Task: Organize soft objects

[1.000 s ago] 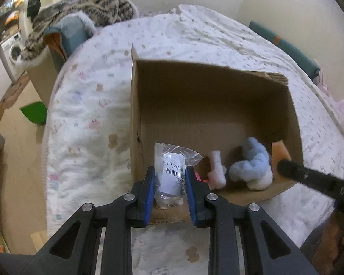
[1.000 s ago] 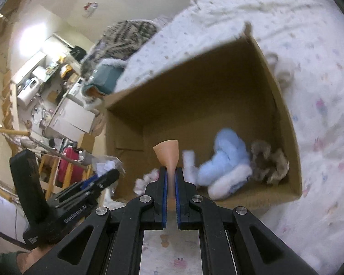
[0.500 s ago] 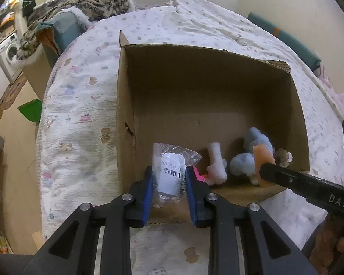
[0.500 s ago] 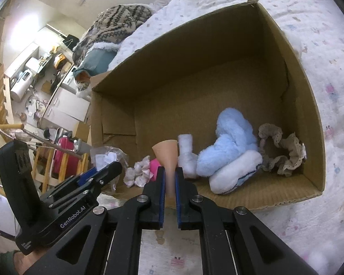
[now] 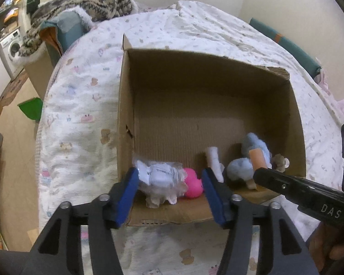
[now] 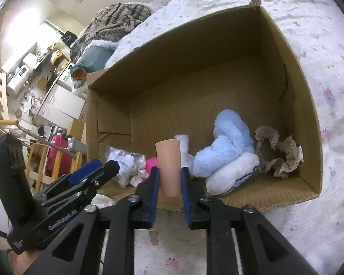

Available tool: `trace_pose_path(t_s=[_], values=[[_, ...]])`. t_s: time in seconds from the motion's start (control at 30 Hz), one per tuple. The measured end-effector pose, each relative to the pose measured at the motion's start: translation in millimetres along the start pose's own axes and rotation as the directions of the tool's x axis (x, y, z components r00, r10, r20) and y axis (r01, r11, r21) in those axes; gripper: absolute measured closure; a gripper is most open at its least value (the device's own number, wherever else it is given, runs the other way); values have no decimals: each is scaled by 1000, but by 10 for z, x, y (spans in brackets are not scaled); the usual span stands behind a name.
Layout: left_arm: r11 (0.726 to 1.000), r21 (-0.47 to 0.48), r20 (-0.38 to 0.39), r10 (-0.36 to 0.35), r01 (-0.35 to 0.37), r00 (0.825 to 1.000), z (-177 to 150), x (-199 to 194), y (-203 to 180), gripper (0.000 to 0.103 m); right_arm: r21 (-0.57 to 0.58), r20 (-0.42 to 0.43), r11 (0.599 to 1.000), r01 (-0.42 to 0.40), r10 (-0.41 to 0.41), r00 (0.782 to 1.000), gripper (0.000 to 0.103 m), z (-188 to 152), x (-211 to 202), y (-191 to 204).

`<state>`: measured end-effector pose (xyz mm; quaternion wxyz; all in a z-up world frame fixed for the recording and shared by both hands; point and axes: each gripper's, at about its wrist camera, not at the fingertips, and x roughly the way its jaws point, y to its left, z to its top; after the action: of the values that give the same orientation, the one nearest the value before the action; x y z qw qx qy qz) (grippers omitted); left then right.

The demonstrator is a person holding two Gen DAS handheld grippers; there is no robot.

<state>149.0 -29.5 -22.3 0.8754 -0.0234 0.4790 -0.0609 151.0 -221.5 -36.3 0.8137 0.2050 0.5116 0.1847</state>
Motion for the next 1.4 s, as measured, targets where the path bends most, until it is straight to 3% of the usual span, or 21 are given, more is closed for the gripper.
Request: trace_pose_path(t_s=[0.1, 0.17, 0.23, 0.27, 0.43, 0.5, 0.6, 0.7, 0.83, 1.0, 1.27, 1.4], values=[[1000, -4, 27, -3, 3, 1000, 24, -75, -2, 47, -20, 25, 1000, 13, -13, 1000, 78, 14, -46, 32], [1000, -1, 46, 11, -11, 999, 41, -130, -3, 47, -34, 42, 999, 17, -15, 999, 69, 19, -86, 61], [1000, -1, 55, 18, -18, 998, 50, -169, 1, 46, -41, 65, 999, 16, -13, 998, 35, 22, -138, 82], [1000, -3, 58, 17, -17, 998, 51, -190, 4, 46, -45, 90, 999, 21, -17, 996, 32, 22, -184, 97], [998, 13, 113, 54, -56, 992, 48, -381, -18, 46, -77, 181, 993, 86, -71, 981, 29, 39, -444, 166], [998, 33, 131, 57, -62, 990, 56, -484, -33, 39, -90, 219, 990, 111, -89, 972, 23, 31, -579, 194], [997, 36, 163, 63, -70, 985, 65, -644, -22, 35, -104, 258, 983, 154, -123, 958, 20, 18, -754, 240], [998, 3, 178, 61, -62, 982, 46, -800, 23, 19, -108, 288, 977, 185, -147, 946, 18, -43, -909, 284], [999, -8, 198, 49, -48, 979, -54, -999, 67, 16, -114, 317, 971, 213, -167, 934, 1, -173, -1072, 312], [997, -8, 230, 71, -71, 971, -234, -1192, 117, 3, -134, 366, 952, 274, -210, 907, 0, -381, -1178, 394], [991, 2, 273, 128, -134, 953, -498, -1342, 160, 2, -137, 402, 934, 330, -253, 880, 0, -582, -1184, 443], [991, -34, 263, 135, -131, 955, -586, -1291, 239, 2, -132, 392, 928, 347, -273, 879, 0, -659, -1092, 419]])
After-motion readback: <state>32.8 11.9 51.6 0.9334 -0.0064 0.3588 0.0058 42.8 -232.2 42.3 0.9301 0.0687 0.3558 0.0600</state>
